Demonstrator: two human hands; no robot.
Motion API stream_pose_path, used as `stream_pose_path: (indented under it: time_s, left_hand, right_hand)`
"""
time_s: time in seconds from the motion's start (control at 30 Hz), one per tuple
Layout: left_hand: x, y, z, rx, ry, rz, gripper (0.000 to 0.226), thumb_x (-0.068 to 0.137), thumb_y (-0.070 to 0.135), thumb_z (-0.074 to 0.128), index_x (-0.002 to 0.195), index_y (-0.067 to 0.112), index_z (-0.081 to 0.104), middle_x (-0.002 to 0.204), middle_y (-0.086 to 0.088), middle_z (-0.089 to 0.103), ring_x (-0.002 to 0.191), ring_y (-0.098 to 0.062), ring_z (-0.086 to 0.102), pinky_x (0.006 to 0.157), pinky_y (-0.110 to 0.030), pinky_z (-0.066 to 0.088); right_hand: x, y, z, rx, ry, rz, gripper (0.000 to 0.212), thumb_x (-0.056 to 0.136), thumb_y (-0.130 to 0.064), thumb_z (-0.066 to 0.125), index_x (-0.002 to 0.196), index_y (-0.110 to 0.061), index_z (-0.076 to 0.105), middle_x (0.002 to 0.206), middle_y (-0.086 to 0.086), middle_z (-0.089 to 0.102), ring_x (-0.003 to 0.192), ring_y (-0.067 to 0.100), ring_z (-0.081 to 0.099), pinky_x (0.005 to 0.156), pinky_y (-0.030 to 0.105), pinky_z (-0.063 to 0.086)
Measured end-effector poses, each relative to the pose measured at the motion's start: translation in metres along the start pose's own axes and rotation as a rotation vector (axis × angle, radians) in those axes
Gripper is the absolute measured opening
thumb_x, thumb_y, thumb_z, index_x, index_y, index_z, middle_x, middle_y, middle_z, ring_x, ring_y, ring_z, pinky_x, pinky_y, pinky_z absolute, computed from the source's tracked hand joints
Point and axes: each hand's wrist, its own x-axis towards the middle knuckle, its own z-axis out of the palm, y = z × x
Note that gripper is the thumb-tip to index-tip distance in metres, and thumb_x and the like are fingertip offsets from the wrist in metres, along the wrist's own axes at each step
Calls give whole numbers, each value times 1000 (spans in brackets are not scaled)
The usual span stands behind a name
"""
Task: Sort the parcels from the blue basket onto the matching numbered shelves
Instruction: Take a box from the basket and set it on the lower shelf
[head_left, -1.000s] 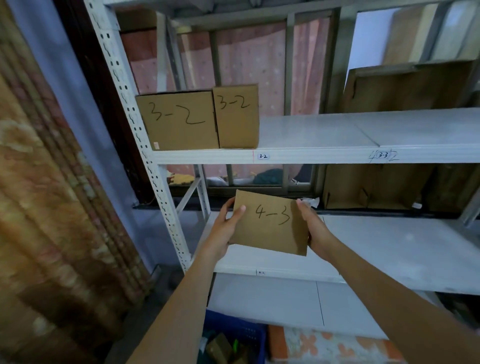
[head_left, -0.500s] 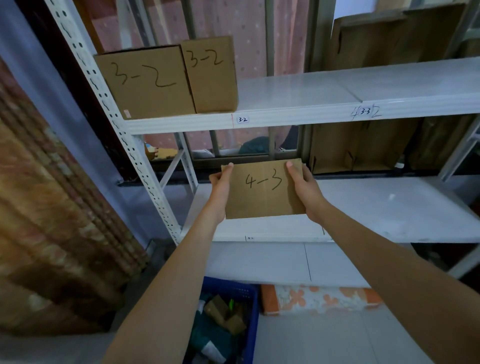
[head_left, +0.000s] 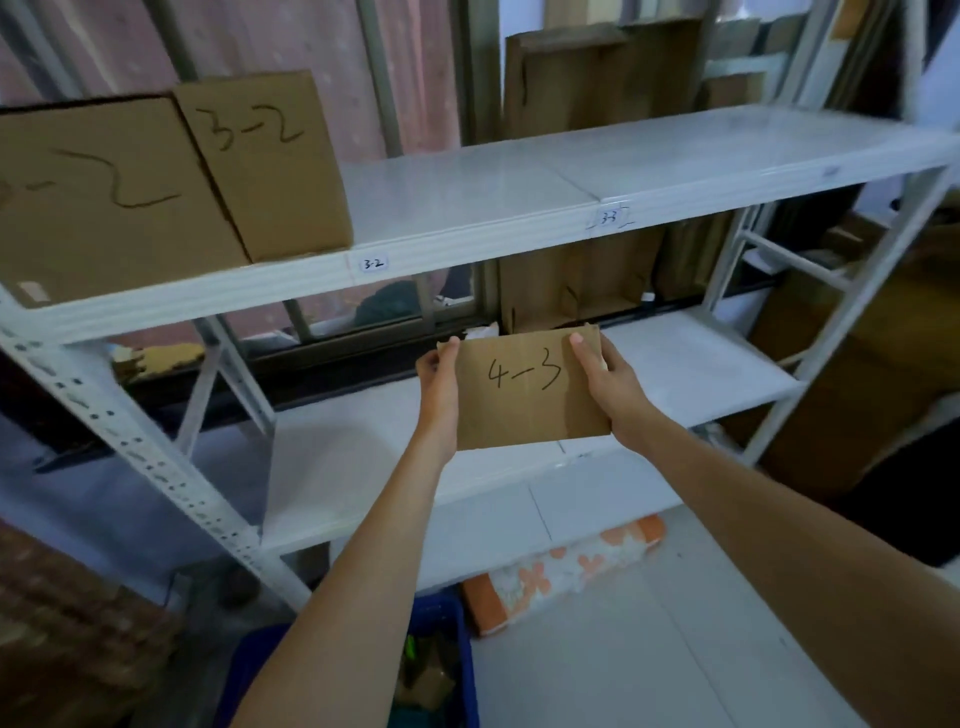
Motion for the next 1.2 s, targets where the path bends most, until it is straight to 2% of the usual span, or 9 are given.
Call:
stream_pose_path:
  time_s: [0.13,0.3,0.43,0.57,0.7,0.8,0.97,1.07,1.2]
  left_hand:
    - [3,-9,72,38,-137,-26,48,94,70,38,126,34,39,106,3,58,99,-17,56,86,-42,42]
    - [-6,-19,168,31,-274,-78,41,97,63,41,123,32,38,98,4,55,89,-12,53,64,-30,37]
    - [-15,-25,255,59,-358,-81,46,97,62,43,127,28,40,98,2,56,87,-13,54,64,-31,42]
    - [-13,-35,327,85,-403,-80,48,95,67,41,126,31,39,108,-3,58,97,-18,57,69,-34,45]
    - [-5,-41,380,86,-406,-93,47,92,69,43,122,33,39,114,-5,60,103,-21,59,82,-40,52]
    - [8,-47,411,64,-387,-108,46,94,67,44,123,32,39,108,-2,60,98,-20,59,90,-45,51]
    - [40,-52,445,81,-329,-123,47,92,68,46,122,32,42,109,-3,62,99,-20,60,84,-42,52]
    - [70,-53,455,92,-291,-134,39,93,65,46,114,33,45,110,-5,63,98,-22,61,82,-40,54]
    - [121,-53,453,82,-230,-152,40,97,62,42,120,29,46,110,-4,63,92,-18,61,64,-31,47]
  right_hand:
    - [-2,0,-66,17,155,17,60,87,-71,51,139,-43,44,109,-10,61,92,11,60,63,26,47]
    - [4,11,-158,65,290,32,66,84,-74,54,142,-43,45,118,-4,61,97,16,61,79,38,51]
    - [18,19,-242,99,334,29,69,83,-73,55,144,-41,44,124,-1,61,105,22,61,87,42,52]
    - [36,17,-310,103,326,22,30,90,-66,52,116,-51,50,113,-5,58,98,19,58,84,43,47]
    - [62,20,-360,75,323,-9,58,90,-67,50,142,-44,39,117,-6,56,99,16,56,86,42,43]
    - [88,24,-388,65,317,-1,69,89,-69,52,148,-40,33,128,-1,54,104,18,57,88,43,46]
    - [143,30,-414,61,258,125,89,75,-83,55,146,-34,33,131,2,54,114,28,57,101,55,47]
    - [182,31,-414,54,203,151,84,80,-79,53,147,-32,32,131,4,51,115,29,55,98,52,48]
    - [236,33,-397,59,124,155,79,84,-76,51,146,-30,35,130,3,53,114,28,55,98,48,48]
